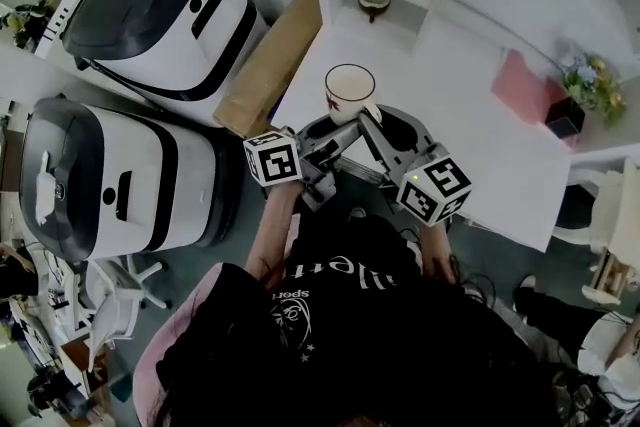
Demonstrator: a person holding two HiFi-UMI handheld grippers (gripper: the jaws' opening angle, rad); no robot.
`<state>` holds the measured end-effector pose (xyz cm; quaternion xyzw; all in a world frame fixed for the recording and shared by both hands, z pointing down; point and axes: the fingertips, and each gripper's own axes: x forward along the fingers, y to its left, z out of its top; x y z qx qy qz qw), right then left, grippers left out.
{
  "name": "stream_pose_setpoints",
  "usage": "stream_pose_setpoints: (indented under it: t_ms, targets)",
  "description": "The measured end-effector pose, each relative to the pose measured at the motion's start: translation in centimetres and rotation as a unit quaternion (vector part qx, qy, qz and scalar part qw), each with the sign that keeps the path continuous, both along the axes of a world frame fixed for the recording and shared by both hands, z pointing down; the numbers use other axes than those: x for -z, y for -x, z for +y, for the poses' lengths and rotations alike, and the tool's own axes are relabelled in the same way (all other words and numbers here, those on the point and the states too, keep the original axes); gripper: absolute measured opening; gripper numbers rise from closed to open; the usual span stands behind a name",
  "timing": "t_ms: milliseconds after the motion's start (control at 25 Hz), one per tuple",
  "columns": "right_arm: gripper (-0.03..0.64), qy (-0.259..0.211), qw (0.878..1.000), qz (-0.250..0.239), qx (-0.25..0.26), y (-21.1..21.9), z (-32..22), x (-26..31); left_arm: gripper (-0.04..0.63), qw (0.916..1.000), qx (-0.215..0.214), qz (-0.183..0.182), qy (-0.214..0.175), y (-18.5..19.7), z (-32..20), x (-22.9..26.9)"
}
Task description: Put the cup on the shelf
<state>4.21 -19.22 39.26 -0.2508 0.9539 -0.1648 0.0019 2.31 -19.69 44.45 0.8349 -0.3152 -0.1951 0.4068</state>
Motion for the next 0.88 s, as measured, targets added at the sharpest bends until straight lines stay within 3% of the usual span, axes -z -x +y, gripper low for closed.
stream_pose_setpoints:
  t_ms: [320,440,560,880]
  targets:
    - [0.084,0.019,0.995,-0.023,-0.095,1.0,-6.1,-1.7,0.278,0.9965,-0.081,-0.010,0.016,1.2,-5.9,-1.6]
    - [0.084,0.019,0.990,-0.021,-0.135,1.1,-8.6,-2.3,0.278,0.9928,-0.111,-0.045,0.007,1.9,-7.7,-2.4]
    - [0.084,0.022,0.983,-0.014,-0.181,0.6,-11.2,-3.4,0.278,0.9893,-0.130,-0.066,0.005,2.8,-9.1,-3.2]
    - [0.084,0.022,0.956,0.013,-0.291,-1.2,-19.2,-8.9,0.249,0.9823,-0.173,-0.068,-0.019,5.2,-12.5,-2.9]
